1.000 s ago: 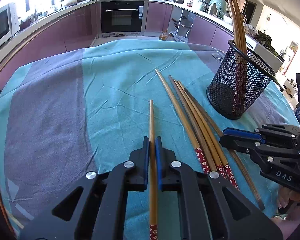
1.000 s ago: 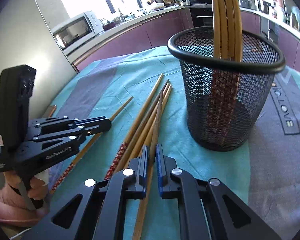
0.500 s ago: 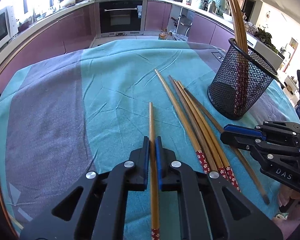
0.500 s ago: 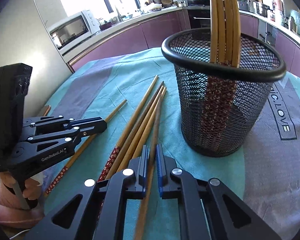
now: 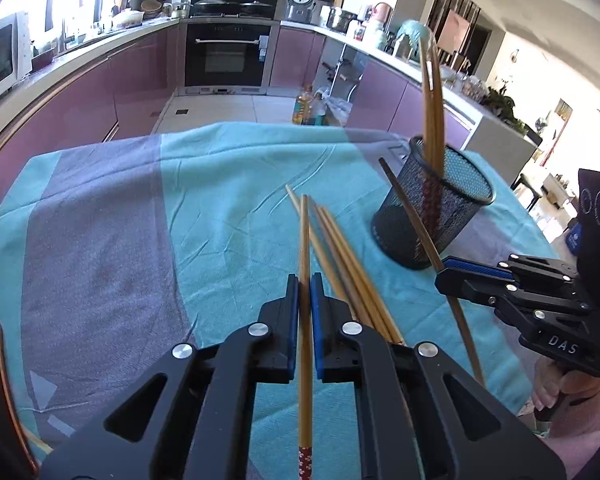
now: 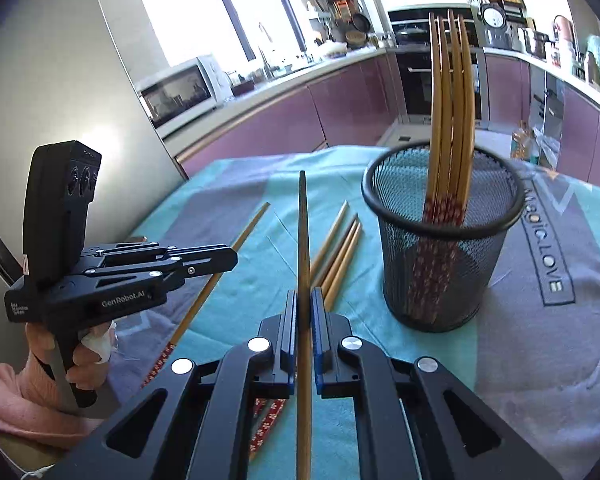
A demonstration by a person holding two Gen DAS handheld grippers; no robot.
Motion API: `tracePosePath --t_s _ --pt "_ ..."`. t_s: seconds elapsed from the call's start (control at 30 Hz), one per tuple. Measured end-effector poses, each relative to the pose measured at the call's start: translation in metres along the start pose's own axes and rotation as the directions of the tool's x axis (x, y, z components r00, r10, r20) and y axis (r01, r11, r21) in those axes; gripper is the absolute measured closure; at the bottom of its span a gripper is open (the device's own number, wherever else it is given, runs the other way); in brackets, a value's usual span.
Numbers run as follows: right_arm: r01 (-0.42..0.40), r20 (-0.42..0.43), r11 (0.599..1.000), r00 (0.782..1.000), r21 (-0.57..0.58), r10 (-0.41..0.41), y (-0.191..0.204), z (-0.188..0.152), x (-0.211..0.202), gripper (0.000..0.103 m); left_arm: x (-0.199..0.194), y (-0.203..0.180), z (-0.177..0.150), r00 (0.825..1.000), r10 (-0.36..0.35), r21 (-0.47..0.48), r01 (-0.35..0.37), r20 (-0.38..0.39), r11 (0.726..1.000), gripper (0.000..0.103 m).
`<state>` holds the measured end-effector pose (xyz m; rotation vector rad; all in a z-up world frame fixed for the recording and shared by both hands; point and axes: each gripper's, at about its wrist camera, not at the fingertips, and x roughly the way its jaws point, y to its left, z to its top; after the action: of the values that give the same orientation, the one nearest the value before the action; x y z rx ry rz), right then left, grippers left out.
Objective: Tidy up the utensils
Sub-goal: 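Grasp another chopstick with the right tool while the left tool lifts its chopstick, then carry both held chopsticks upright over the black mesh cup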
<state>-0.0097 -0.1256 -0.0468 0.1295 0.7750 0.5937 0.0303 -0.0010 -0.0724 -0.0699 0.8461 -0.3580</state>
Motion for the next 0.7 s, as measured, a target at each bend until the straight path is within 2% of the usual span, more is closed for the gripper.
tracePosePath --t_s 0.33,0.7 --pt "-0.036 0.032 0.999 0.999 -0.028 0.036 0.005 0.003 -0.016 0.097 -0.047 -0.009 0.009 0.993 -0.077 0.014 0.076 0.089 0.997 0.096" --pt "-0.073 0.024 0.992 0.997 -0.107 0.076 0.026 0.004 -0.011 0.097 -0.054 -0.026 0.004 0.991 -0.107 0.062 0.102 0.085 0.993 0.096"
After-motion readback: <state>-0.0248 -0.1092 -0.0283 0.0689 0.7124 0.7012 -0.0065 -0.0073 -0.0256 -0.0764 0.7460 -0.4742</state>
